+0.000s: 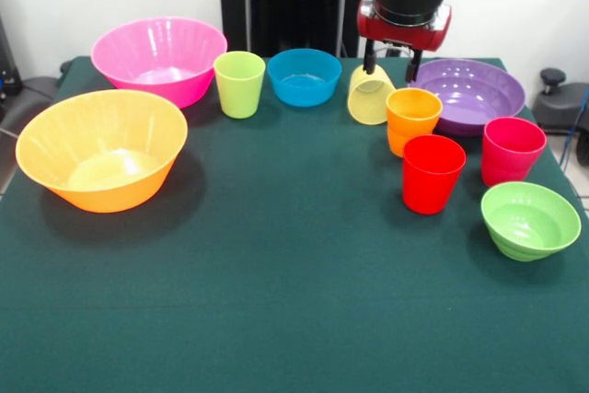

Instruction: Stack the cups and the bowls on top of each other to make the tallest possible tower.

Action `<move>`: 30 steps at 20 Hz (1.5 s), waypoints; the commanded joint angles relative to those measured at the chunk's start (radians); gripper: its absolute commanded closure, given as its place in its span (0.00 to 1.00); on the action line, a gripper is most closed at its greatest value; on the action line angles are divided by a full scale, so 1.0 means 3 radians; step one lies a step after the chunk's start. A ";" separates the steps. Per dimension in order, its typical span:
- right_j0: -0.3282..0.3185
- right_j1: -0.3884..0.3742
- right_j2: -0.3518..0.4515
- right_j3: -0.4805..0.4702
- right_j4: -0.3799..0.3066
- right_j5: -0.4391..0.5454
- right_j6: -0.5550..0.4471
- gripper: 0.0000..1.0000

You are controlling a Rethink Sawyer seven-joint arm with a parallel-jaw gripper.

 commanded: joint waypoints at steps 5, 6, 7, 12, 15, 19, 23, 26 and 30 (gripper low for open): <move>-0.0008 0.0183 0.0282 -0.0085 -0.0073 -0.0223 0.0309 0.00; -0.0009 0.0181 0.0282 -0.0078 -0.0073 -0.0231 0.0309 0.00; -0.0010 0.0177 0.0283 -0.0066 -0.0074 -0.0241 0.0309 0.00; -0.0015 0.0172 0.0278 -0.0043 -0.0090 -0.0278 0.0297 0.00; -0.0016 0.0176 0.0275 -0.0049 -0.0093 -0.0276 0.0295 0.00; -0.0025 0.0171 0.0275 -0.0022 -0.0099 -0.0304 0.0288 0.00; -0.0023 0.0193 0.0279 -0.0059 -0.0093 -0.0302 0.0293 0.00; -0.0014 0.0200 0.0276 -0.0073 -0.0094 -0.0303 0.0300 0.00; -0.0008 0.0204 0.0277 -0.0068 -0.0098 -0.0328 0.0304 0.00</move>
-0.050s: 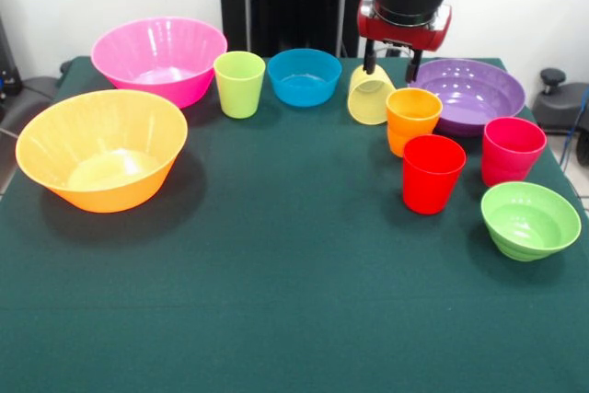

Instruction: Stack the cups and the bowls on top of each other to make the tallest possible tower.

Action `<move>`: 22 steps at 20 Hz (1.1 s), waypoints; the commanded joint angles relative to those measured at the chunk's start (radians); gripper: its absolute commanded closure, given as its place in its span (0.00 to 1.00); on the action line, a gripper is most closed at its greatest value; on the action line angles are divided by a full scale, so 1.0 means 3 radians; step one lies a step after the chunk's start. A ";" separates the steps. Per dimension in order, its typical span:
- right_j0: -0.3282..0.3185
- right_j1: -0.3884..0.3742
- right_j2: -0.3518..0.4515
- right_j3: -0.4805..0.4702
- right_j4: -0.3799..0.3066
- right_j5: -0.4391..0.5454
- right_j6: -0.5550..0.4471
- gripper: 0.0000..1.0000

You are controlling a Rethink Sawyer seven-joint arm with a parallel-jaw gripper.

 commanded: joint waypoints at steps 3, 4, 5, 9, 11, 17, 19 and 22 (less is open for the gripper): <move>-0.0006 0.0199 0.0277 -0.0056 -0.0100 -0.0345 0.0304 0.00; -0.0005 0.0200 0.0276 -0.0056 -0.0102 -0.0347 0.0304 0.00; -0.0004 0.0201 0.0276 -0.0057 -0.0103 -0.0350 0.0304 0.00; -0.0005 0.0199 0.0284 -0.0032 -0.0102 -0.0388 0.0305 0.00; -0.0007 0.0197 0.0291 -0.0012 -0.0097 -0.0411 0.0308 0.00; -0.0007 0.0208 0.0291 -0.0012 -0.0099 -0.0430 0.0306 0.00; -0.0008 0.0212 0.0290 -0.0014 -0.0098 -0.0434 0.0304 0.00; -0.0012 0.0220 0.0294 -0.0007 -0.0096 -0.0455 0.0301 0.00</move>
